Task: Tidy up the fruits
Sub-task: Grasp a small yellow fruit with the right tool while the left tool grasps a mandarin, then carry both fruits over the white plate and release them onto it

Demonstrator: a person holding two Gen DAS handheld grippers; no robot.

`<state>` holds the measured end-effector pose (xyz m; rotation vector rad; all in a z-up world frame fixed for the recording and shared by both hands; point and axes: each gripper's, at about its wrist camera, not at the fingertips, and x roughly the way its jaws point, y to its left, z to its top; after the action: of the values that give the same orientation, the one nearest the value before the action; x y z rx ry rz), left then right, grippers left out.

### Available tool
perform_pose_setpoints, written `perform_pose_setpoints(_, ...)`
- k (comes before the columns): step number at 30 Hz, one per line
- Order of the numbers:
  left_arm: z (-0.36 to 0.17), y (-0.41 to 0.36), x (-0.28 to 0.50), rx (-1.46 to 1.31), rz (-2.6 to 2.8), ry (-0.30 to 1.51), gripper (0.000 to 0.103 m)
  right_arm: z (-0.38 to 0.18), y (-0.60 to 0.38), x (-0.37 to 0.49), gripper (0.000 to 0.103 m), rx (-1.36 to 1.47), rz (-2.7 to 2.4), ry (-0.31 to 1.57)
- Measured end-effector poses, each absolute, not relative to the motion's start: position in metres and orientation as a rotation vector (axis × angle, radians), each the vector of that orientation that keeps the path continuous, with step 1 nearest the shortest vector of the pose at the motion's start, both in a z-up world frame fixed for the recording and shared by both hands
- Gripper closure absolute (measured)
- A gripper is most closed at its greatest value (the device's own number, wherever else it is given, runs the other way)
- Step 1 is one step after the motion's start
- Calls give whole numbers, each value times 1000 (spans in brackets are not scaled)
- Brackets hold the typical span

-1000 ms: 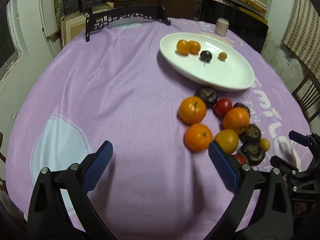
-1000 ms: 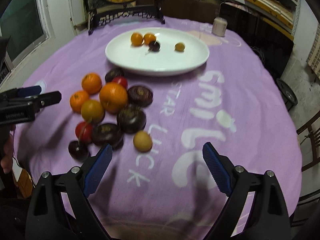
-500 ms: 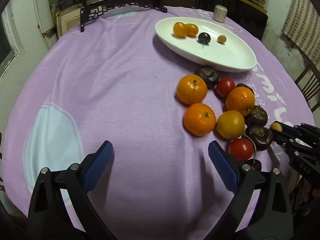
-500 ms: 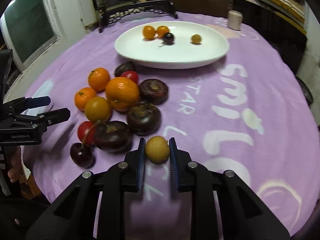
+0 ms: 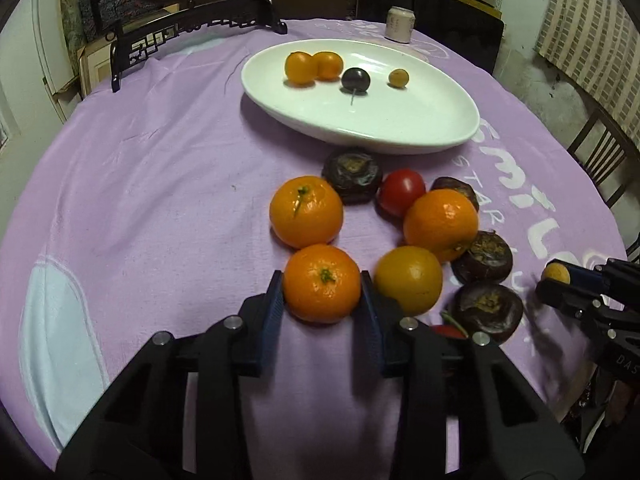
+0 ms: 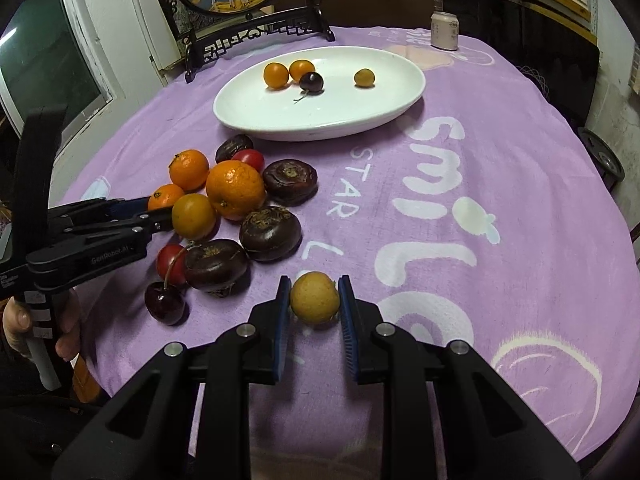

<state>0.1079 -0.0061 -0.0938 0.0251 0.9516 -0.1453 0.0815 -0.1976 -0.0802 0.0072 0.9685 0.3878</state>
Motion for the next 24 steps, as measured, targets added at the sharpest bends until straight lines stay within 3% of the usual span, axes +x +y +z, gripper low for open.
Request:
perform_pose_setpoints(15,-48,-10,95,-24,-243,897,67,-63,-194,91,79,25,418,925)
perform_pose_setpoints(24,-2,-19,194,-12,-250,903,66,-21,-180,165,79,-11,470,829)
